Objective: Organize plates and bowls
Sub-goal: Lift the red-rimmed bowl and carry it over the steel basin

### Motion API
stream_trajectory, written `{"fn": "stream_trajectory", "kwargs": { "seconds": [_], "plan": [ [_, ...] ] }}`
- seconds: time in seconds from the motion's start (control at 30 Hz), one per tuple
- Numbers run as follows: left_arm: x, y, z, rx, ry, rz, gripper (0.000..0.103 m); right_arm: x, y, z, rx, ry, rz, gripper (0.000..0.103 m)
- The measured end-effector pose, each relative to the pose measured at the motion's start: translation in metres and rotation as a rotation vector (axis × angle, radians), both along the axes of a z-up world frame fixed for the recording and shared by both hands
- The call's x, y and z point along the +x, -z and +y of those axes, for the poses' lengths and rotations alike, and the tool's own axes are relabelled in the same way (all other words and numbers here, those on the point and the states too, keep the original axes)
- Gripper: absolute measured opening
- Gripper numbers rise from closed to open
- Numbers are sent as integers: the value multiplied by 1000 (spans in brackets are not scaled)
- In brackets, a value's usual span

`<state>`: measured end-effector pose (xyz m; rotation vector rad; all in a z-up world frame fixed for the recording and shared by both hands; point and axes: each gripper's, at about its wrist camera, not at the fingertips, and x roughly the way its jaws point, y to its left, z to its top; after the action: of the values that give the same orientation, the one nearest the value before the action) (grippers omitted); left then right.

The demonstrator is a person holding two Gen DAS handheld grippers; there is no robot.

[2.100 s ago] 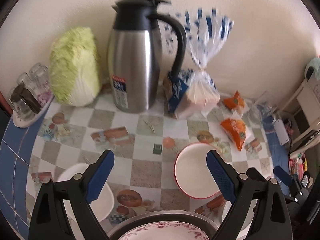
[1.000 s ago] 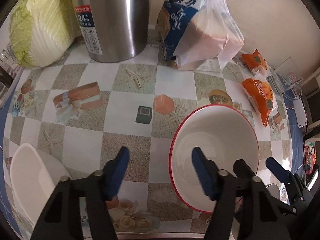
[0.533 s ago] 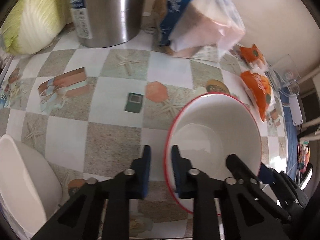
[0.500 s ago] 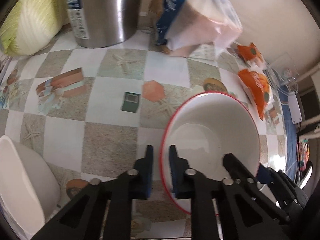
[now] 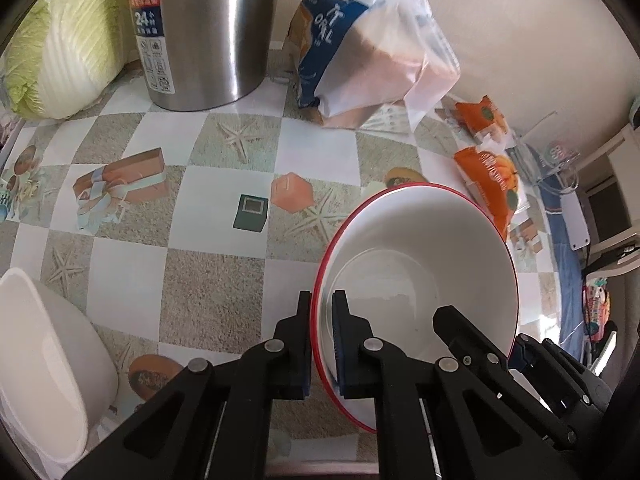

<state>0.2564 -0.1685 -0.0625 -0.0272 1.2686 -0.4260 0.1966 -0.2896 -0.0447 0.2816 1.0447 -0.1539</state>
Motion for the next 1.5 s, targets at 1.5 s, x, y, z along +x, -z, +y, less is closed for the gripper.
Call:
{"fn": "stream_trajectory", "kwargs": {
  "seconds": [1.5],
  "plan": [
    [-135, -55, 124, -107, -219, 10, 10, -123, -61, 114, -99, -155, -16, 22]
  ]
}}
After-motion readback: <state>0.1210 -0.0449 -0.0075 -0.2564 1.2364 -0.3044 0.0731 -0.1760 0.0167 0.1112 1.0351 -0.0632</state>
